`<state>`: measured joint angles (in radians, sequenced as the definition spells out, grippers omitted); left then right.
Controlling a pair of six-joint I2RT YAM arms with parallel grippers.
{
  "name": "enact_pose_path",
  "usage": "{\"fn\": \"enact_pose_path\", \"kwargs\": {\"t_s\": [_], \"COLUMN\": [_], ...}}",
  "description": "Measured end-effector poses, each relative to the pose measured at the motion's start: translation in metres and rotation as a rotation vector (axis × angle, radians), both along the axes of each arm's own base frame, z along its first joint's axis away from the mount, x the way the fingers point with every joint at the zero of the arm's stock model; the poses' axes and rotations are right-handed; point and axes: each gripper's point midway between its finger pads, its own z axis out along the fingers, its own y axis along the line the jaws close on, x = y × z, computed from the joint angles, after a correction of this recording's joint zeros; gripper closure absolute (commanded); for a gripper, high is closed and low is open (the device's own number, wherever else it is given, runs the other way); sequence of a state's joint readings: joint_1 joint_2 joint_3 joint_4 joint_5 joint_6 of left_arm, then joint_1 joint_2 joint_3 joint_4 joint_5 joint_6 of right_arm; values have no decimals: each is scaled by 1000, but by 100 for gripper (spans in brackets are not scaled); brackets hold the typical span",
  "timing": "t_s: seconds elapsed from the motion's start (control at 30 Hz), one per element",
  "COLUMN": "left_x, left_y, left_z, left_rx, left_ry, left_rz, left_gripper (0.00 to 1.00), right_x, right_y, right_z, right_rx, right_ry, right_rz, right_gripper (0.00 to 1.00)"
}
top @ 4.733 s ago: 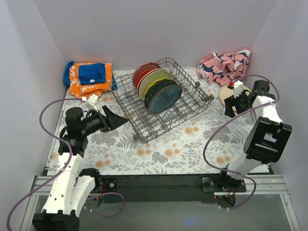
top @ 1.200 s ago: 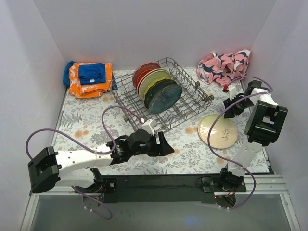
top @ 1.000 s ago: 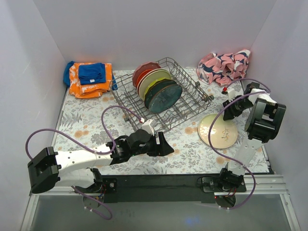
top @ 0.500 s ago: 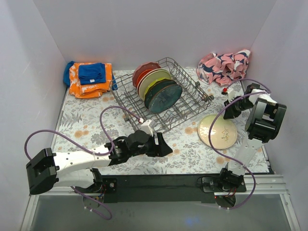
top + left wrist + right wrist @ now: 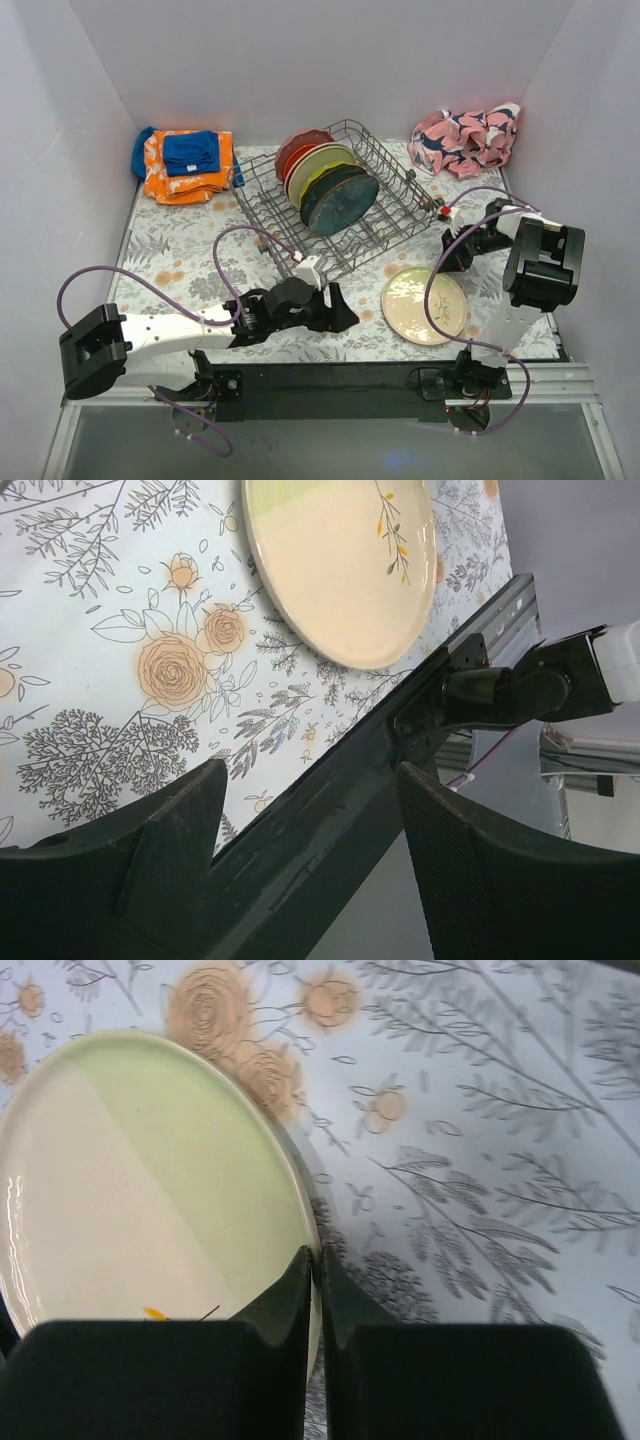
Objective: Load the plates into the dish rack
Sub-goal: Grab a plate with the left arm
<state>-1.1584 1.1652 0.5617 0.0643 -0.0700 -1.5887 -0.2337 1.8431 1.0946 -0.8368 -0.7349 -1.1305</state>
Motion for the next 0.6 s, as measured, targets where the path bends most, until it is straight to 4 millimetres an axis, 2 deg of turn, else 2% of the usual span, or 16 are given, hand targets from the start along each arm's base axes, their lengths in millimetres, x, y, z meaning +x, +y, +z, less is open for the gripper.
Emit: {"fn": "enact_pose_path", "kwargs": {"t_s": [0.23,0.4,0.53,0.6], "left_x": [-6,-2,-4,-8], "left_y": [-6,-6,-7,-8], "left_z": [-13,-19,-31,-41], "left_rx": [18,27,50,76], "left_ry": [-8,8,31,42], "left_rz": [-6,49,79,77], "left_gripper": [35,39,40,42], "right_x": [-39,-56,-60,-59], "right_y": [36,55,64,65], "right_z": [1,2,4,4], "right_rx": [16,4,-6,-7], "right_ry": [43,49,42,40], "right_rz": [89,141,161,158], "right_gripper": [99,99,86,76]}}
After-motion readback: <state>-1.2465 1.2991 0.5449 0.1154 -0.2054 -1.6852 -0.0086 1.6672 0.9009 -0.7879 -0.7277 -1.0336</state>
